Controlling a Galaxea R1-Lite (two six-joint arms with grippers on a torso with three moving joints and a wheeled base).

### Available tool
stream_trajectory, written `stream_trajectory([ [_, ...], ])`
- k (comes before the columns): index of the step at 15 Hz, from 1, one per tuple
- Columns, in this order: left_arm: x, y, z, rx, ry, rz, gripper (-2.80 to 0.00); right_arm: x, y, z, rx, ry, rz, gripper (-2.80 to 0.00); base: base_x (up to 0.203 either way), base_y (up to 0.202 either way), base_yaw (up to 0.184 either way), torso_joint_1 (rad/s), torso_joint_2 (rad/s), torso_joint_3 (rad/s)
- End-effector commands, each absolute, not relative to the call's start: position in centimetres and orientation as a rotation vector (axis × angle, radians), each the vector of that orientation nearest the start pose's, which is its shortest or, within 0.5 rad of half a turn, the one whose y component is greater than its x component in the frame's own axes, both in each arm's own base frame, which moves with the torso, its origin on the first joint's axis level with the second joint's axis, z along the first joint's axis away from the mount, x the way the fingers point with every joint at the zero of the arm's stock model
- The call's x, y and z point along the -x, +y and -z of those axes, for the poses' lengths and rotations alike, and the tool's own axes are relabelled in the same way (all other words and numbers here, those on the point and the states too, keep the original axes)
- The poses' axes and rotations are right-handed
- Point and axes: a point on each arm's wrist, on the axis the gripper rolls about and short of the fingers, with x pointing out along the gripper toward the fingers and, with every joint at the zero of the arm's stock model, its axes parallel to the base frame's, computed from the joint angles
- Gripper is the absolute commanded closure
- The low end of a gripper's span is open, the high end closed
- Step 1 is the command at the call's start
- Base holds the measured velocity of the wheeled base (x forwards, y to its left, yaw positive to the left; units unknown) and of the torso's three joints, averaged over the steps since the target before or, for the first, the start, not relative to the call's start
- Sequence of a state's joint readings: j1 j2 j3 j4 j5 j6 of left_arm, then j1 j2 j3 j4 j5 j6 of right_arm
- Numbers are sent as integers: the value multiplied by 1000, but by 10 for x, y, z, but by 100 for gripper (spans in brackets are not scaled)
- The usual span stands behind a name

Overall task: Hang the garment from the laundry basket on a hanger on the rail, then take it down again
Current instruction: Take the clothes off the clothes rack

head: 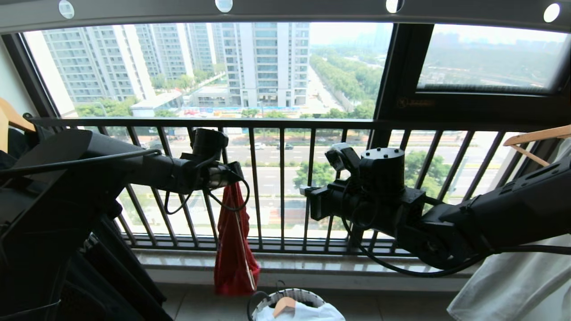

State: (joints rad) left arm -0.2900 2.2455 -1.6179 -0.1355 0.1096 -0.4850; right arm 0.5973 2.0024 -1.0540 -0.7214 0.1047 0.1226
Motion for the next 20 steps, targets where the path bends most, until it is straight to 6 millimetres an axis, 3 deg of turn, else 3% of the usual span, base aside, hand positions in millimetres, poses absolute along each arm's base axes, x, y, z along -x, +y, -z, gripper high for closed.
stream_trajectory([
  [1,-444,-128,-150,383,501,54,0,-318,226,-145,-50,301,-696,0,0,0,0,0,0,0],
  [13,-435,-126,-171,404,462,63,0,-286,262,-114,128,455,-740,0,0,0,0,0,0,0],
  [17,-432,-125,-178,409,448,64,0,-279,267,-112,143,464,-744,0,0,0,0,0,0,0],
  [20,-432,-122,-181,413,439,62,0,-270,272,-98,182,526,-753,0,0,0,0,0,0,0],
])
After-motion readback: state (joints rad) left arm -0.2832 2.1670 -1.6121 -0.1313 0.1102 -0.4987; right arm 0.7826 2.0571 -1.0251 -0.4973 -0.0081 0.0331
